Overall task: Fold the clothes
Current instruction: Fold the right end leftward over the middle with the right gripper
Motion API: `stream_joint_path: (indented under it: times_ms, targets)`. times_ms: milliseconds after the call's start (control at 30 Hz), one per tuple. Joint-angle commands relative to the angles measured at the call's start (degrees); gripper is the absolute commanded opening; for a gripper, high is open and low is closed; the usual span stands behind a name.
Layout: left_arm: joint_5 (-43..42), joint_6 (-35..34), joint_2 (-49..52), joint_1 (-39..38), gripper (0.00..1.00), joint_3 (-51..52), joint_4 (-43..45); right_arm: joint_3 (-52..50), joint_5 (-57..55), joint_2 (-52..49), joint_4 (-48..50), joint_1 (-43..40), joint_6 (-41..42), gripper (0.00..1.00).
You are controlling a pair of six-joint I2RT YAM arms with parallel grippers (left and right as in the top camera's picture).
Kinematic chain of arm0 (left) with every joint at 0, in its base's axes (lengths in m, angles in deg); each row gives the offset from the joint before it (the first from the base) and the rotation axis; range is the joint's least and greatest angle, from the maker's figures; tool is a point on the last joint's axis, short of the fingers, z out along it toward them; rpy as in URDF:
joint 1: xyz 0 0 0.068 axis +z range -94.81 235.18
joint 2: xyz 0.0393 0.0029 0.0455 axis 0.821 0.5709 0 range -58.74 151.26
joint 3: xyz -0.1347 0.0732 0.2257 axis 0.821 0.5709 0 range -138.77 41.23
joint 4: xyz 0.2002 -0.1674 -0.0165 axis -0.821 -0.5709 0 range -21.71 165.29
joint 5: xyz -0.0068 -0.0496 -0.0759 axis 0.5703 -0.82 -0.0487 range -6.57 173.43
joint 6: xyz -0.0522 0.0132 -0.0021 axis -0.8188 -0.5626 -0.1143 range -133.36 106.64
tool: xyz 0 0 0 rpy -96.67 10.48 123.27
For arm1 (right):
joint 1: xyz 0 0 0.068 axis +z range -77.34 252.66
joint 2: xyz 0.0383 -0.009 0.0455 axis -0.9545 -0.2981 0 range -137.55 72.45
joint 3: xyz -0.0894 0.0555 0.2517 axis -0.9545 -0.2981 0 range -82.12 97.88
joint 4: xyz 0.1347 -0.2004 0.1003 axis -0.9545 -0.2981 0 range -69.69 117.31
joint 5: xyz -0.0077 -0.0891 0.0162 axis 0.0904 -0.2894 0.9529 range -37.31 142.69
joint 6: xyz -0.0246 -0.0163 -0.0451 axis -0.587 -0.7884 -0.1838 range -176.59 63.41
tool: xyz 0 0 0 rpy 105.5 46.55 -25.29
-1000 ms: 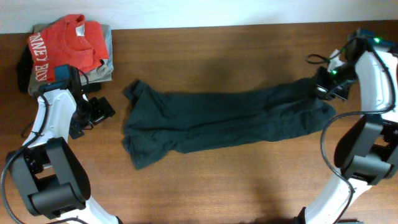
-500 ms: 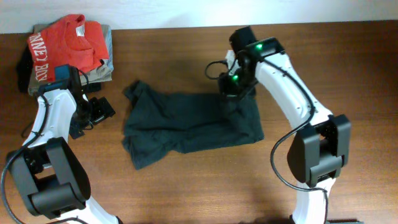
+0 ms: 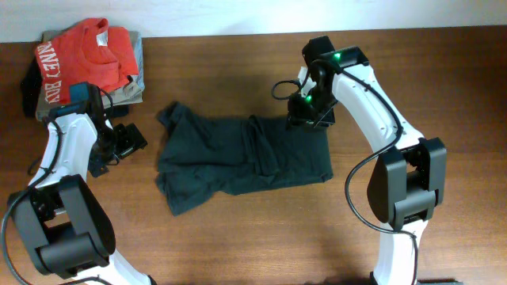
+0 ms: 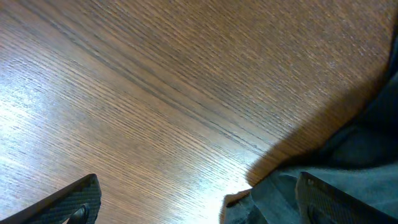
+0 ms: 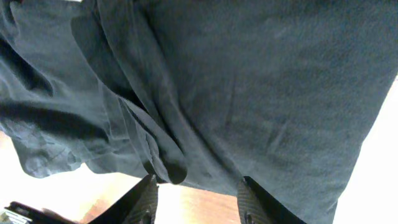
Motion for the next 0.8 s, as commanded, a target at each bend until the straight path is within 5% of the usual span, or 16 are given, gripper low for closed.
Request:
stream_joint_path:
  times_ms: [0, 300, 400, 533, 633, 733, 767]
  targets:
    - [-1.9, 0.04, -0.98, -0.15, 0.99, 0.26, -0.26, -4.98, 2.71, -0.31, 1.62, 3.54, -2.58, 0.45]
    - [-1.88, 0.04, -0.98, -0.15, 0.99, 0.26, -0.09, -20.09, 6.84, -0.31, 14.1, 9.68, -0.59, 0.43]
    - [-1.9, 0.04, -0.98, -0.15, 0.99, 0.26, -0.04, -20.7, 7.52, -0.31, 15.8, 9.68, 1.66, 0.09]
    - [-1.9, 0.04, -0.98, -0.15, 0.99, 0.26, -0.09, -20.65, 18.67, -0.31, 19.63, 10.27, 2.23, 0.09]
    - [-1.88, 0.04, -0.98, -0.15, 0.99, 0.26, -0.07, -20.68, 17.73, -0.31, 19.89, 12.48, 2.21, 0.24]
    - [-1.9, 0.04, -0.98, -0.15, 0.99, 0.26, -0.07, -20.48, 17.73, -0.28, 21.05, 15.93, 2.43, 0.22]
    - [-1.88, 0.04, -0.98, -0.15, 0.99, 0.26, -0.04, -19.74, 17.66, -0.26, 20.46, 16.09, 2.4, 0.12]
